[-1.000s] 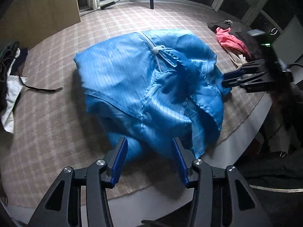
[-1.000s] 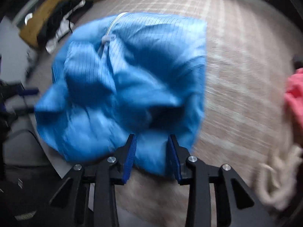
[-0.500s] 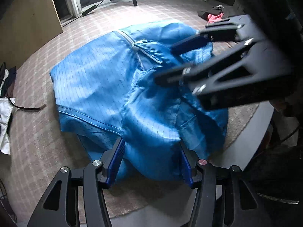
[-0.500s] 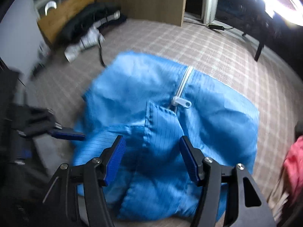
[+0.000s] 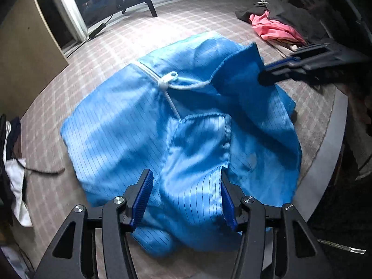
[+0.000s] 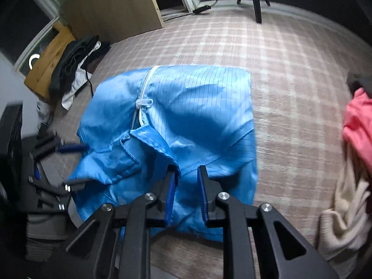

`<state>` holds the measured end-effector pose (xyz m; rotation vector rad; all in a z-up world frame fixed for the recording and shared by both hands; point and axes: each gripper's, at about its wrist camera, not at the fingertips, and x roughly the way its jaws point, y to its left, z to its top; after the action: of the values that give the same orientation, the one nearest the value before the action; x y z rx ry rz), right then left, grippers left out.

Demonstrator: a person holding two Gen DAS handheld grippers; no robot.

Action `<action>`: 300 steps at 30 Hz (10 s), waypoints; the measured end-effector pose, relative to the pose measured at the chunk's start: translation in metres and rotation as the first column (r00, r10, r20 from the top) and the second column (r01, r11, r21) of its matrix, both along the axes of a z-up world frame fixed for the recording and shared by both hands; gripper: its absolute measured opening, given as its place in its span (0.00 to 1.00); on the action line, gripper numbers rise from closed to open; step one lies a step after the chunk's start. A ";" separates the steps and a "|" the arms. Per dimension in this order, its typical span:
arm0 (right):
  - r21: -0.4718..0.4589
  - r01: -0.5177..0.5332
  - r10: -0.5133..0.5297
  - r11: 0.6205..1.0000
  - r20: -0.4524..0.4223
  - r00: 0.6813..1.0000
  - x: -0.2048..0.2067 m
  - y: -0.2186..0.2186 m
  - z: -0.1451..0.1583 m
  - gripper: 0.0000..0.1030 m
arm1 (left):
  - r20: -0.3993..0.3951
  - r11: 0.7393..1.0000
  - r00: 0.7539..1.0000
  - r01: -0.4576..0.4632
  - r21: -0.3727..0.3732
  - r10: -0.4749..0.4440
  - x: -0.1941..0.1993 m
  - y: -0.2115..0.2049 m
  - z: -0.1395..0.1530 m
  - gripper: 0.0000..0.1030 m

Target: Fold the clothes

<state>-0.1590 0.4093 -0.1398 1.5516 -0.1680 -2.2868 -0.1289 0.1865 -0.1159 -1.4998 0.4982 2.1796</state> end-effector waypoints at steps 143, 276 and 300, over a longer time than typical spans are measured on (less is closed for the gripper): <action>-0.595 0.316 -0.199 0.739 0.256 0.946 0.030 0.050 -0.041 0.04 | 0.129 0.964 0.964 0.209 0.163 -0.230 0.011 -0.020 0.029 0.19; 0.251 -0.665 0.689 0.703 -0.010 0.725 0.045 -0.126 0.024 0.35 | 0.245 0.900 0.946 -0.286 0.328 0.211 0.030 -0.066 0.005 0.42; 0.157 -0.575 0.593 0.803 -0.119 0.796 0.017 -0.059 0.076 0.02 | 0.157 0.775 0.865 -0.498 0.388 0.477 0.031 -0.081 0.049 0.38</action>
<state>-0.1419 0.3499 -0.0639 1.2248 0.4419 -1.9199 -0.0983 0.1058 -0.0667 -1.5442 -0.4199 2.4060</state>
